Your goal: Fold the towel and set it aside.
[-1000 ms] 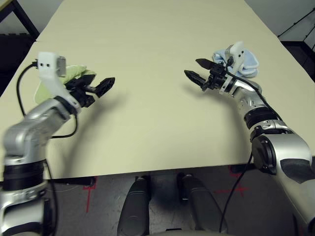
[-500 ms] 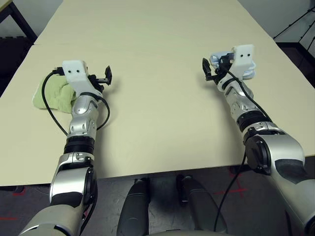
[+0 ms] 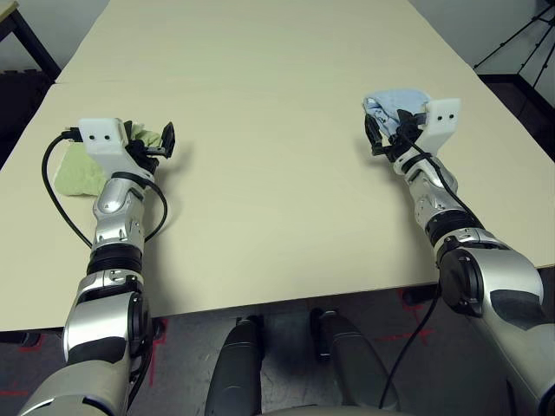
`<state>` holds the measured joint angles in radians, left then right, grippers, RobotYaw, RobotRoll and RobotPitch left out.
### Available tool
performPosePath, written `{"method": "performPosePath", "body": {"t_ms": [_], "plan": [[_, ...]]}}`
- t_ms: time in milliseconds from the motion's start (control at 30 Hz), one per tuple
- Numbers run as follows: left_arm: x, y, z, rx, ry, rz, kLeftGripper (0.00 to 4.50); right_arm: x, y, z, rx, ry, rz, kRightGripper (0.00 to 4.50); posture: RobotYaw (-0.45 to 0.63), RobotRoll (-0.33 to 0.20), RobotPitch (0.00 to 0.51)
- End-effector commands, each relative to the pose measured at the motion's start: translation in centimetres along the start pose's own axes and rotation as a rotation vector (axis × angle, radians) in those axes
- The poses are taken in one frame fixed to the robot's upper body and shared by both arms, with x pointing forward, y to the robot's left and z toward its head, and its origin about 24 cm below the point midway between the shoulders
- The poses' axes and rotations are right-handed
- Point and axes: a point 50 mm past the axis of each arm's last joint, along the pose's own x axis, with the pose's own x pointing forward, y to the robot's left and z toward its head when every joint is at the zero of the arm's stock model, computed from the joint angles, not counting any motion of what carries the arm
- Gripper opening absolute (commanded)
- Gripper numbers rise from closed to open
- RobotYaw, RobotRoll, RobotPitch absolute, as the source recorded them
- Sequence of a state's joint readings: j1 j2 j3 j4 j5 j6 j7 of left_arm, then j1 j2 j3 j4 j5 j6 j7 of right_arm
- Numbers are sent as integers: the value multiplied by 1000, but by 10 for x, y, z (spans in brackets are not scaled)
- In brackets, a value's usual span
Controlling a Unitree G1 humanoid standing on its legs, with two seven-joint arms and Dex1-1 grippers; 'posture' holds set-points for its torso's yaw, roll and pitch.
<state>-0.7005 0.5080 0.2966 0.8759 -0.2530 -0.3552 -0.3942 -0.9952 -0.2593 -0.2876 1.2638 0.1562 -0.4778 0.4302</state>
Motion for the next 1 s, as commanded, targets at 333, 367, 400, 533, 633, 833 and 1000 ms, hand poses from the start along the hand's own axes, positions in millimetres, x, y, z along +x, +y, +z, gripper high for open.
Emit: {"method": "performPosePath", "body": {"t_ms": [333,367,400,533,633,833,1000], "plan": [[-14,10,-12,12,25,101,4469,-3,-3,-6,14,30,-59,4500,-41,0,135],[-14,10,-13,10,25,105,4469,-3,-3,-6,13,30,-58,4500,-41,0,134],[-14,10,-13,8,25,108,4469,-3,-3,-6,14,30,-59,4500,-41,0,130],[-14,10,-13,8,29,110,4469,-2,-3,-7,15,36,-58,4500,-37,0,128],[-14,10,-13,8,30,107,4469,-2,-2,-8,16,43,-56,4500,-39,0,132],[-16,9,-16,3,41,108,4469,-2,1,-9,17,48,-48,4500,-58,0,135],[-17,10,-19,-3,51,114,4469,-2,2,-11,13,59,-43,4500,-63,0,133]]}}
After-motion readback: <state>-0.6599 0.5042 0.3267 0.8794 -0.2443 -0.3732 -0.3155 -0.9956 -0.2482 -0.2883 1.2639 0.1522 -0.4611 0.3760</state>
